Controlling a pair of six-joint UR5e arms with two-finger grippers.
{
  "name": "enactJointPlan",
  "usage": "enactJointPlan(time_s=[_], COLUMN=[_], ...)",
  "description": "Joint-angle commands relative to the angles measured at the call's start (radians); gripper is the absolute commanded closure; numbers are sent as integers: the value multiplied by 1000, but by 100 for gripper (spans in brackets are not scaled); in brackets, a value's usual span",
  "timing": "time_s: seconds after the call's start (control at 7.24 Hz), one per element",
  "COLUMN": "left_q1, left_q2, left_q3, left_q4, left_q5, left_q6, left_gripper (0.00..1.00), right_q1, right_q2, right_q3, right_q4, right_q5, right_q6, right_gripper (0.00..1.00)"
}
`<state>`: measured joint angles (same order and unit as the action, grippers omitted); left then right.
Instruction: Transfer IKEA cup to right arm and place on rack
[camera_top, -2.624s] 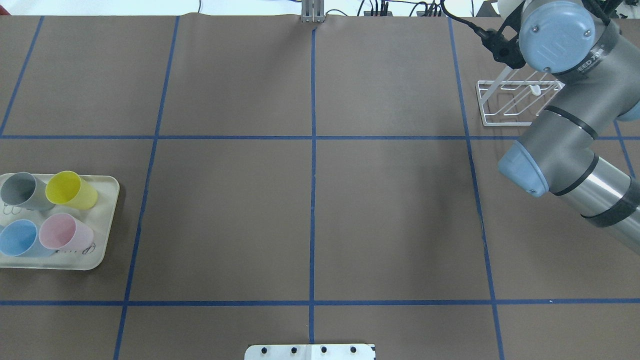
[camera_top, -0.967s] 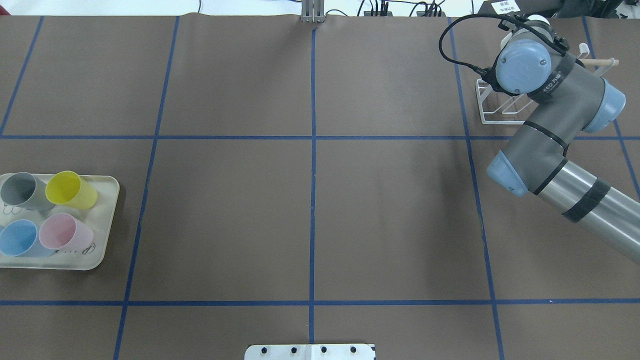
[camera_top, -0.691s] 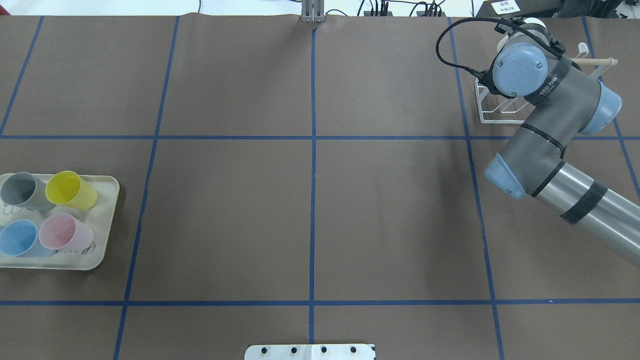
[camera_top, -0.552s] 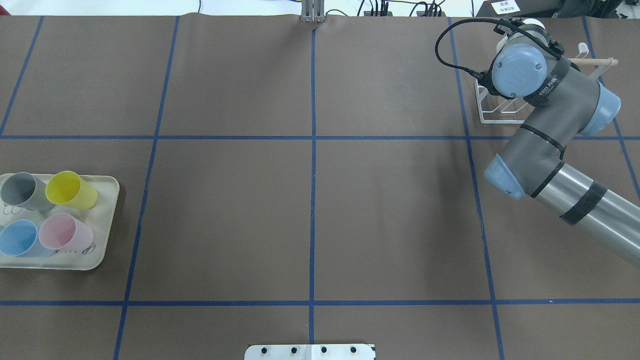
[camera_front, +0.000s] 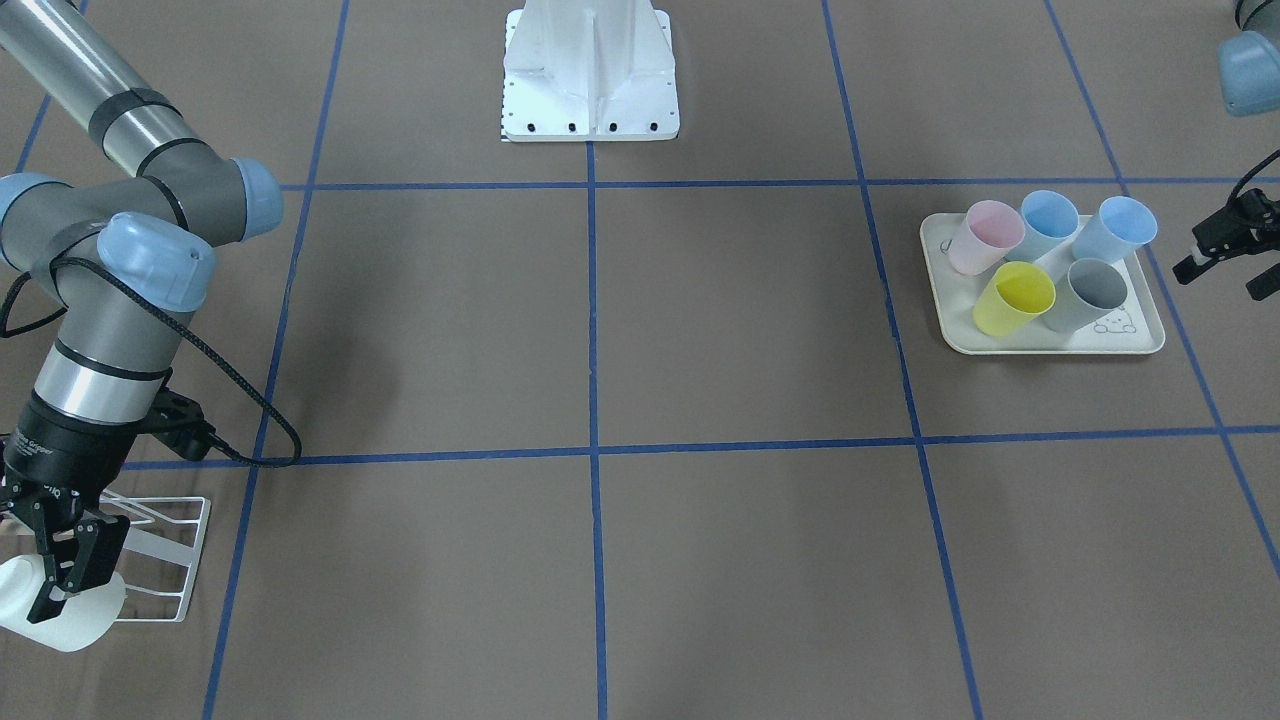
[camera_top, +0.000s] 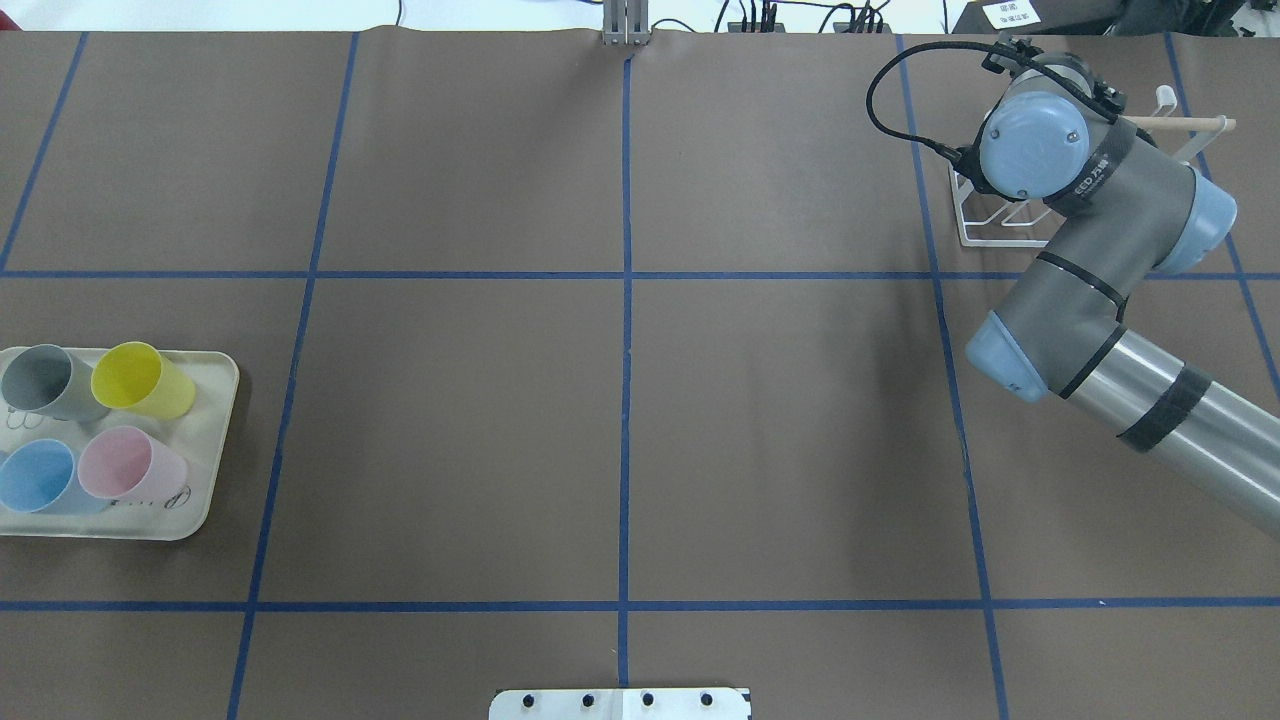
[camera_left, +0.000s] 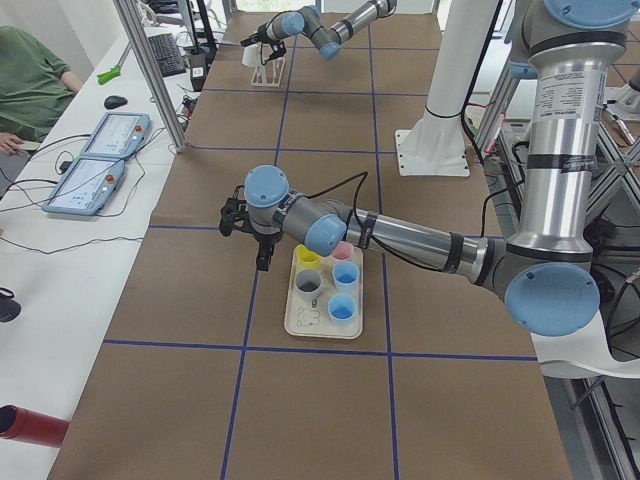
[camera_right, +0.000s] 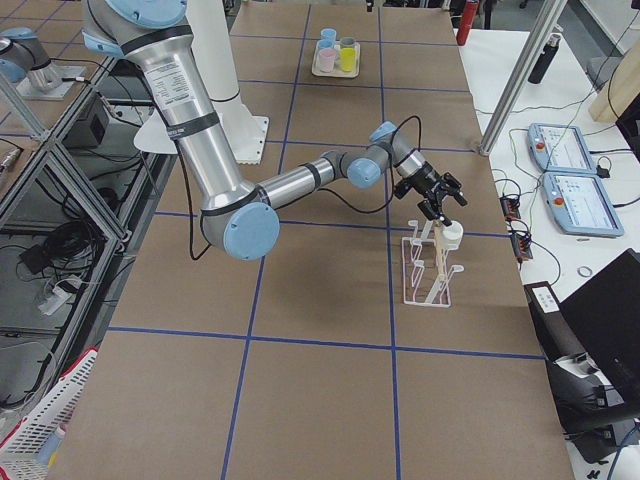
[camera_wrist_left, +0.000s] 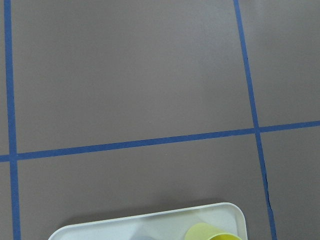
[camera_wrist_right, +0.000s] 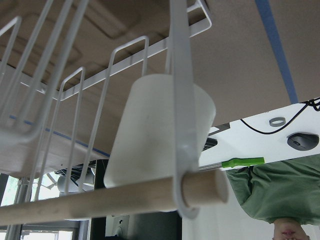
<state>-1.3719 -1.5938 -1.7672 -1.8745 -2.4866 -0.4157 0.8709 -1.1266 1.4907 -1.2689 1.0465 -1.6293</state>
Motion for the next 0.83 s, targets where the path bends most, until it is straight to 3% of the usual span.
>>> enactJointPlan(time_s=[0.0,0.28,0.41,0.69], left_q1=[-1,-6,-7,-13], left_q2=[3,8,5,47], left_q3=[-1,-12,-18,-24], left_q4=[-1,-11,-17,-28], left_q5=[0,15,23,148], left_q6=[0,15,21,160], left_gripper=[0,0,0,0], right_q1=[16,19,19,20], right_q2=[20,19,7,-2], right_q3=[58,129,182,253], right_q4=[-7,-12,-13,-13], right_q5=[6,44,105,278], right_q6=[14,235,406,836], right_gripper=[1,2,2,2])
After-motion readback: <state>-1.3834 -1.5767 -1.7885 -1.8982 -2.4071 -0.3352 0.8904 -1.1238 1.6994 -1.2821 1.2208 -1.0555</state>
